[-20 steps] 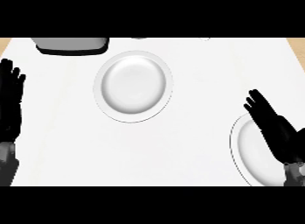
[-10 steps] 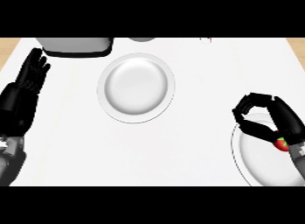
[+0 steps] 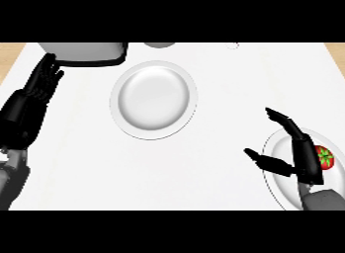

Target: Pick the tomato from the plate and place it in the plate

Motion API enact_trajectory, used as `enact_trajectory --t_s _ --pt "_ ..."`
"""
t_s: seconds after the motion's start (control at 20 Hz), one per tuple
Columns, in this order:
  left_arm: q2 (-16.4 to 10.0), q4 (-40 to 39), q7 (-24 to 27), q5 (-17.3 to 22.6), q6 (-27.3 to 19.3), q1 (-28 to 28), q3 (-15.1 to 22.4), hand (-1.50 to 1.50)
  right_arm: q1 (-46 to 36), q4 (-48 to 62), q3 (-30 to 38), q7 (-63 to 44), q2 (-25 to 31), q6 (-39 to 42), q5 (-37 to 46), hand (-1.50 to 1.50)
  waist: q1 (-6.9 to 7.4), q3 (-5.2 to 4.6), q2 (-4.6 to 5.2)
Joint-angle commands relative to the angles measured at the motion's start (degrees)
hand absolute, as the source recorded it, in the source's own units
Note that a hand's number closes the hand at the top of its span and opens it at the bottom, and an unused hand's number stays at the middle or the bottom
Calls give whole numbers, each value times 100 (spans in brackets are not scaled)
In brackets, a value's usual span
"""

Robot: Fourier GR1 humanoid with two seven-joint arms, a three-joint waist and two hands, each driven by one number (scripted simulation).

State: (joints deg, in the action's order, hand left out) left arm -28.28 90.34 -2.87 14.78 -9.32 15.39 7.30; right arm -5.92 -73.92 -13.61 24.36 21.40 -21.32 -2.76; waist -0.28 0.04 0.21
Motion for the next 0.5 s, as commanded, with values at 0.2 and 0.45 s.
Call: enact_trajectory --t_s 0.2,0.45 --pt "38 -70 -119 -56 235 108 -260 0 351 -1286 400 -893 913 -201 514 -150 -29 -12 -36" --pt "43 64 -115 -91 178 -26 -203 0 434 -1454 190 -2790 2203 287 1252 -150 -50 -44 -57"
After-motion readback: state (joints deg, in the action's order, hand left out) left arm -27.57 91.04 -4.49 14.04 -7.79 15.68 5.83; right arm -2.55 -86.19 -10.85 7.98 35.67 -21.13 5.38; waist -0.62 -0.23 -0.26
